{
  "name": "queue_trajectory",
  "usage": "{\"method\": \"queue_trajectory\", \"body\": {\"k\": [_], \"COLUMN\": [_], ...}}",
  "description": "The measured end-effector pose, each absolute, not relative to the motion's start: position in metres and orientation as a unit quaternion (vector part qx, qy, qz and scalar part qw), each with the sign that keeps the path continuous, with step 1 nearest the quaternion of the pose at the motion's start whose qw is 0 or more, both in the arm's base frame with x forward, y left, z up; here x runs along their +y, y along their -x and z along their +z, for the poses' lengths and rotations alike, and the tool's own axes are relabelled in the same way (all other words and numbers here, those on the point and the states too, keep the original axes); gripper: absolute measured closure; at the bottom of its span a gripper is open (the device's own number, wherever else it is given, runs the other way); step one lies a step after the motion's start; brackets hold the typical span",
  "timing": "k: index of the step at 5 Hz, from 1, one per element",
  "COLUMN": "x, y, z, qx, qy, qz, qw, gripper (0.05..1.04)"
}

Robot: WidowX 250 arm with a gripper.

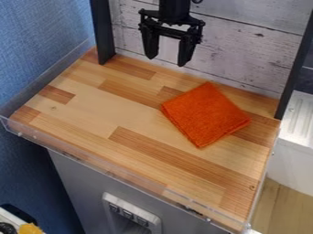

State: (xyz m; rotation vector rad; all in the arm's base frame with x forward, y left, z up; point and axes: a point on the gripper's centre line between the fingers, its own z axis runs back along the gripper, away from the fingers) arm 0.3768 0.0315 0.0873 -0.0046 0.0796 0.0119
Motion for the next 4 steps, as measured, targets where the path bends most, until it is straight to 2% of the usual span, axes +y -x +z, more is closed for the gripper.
{"method": "queue_trajectory", "body": {"k": [2,4], "x": [0.014,-0.016], "y": [-0.365,-0.355], "z": [0.068,0.067], "qx": [0.053,0.013], "qy": [-0.002,-0.007], "qz": [0.084,0.187], "qw": [0.995,0.982], "gripper": [0.084,0.084]}}
